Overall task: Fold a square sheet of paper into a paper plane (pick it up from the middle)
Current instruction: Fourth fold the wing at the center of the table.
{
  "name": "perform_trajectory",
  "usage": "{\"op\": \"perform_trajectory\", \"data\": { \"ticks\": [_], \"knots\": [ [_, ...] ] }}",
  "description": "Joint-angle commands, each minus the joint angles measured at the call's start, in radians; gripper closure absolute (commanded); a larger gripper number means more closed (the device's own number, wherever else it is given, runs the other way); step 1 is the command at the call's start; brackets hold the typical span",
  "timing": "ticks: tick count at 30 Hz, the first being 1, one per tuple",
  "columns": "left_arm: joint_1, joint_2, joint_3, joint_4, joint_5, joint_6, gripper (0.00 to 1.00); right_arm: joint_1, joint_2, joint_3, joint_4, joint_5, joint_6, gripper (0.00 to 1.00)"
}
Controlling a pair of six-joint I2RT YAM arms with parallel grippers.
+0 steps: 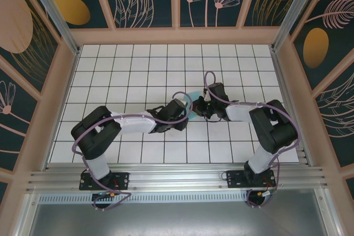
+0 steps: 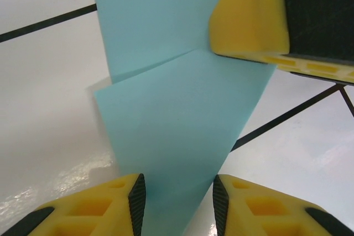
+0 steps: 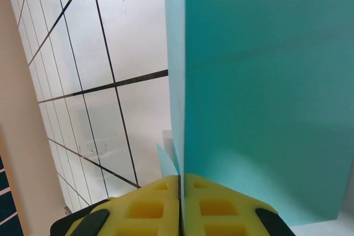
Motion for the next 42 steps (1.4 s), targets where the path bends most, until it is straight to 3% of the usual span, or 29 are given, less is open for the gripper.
{"op": "perform_trajectory", "data": {
  "ticks": [1, 18, 31, 42],
  "knots": [
    [-0.006, 0.016, 0.013, 0.014, -0.031, 0.018, 0.60, 0.004, 0.004, 0.033, -0.035, -0.004, -0.004, 0.90],
    [-0.017, 0.014, 0.008, 0.020, -0.092, 0.038, 0.65, 0.004, 0.019, 0.064, -0.085, -0.019, -0.021, 0.89],
    [-0.020, 0.010, 0.007, 0.015, -0.107, 0.058, 0.77, 0.003, 0.024, 0.086, -0.128, -0.007, -0.047, 0.86],
    [-0.021, 0.020, 0.003, 0.015, -0.103, 0.052, 0.94, 0.002, 0.007, 0.091, -0.179, 0.024, -0.088, 0.81]
  ]
}}
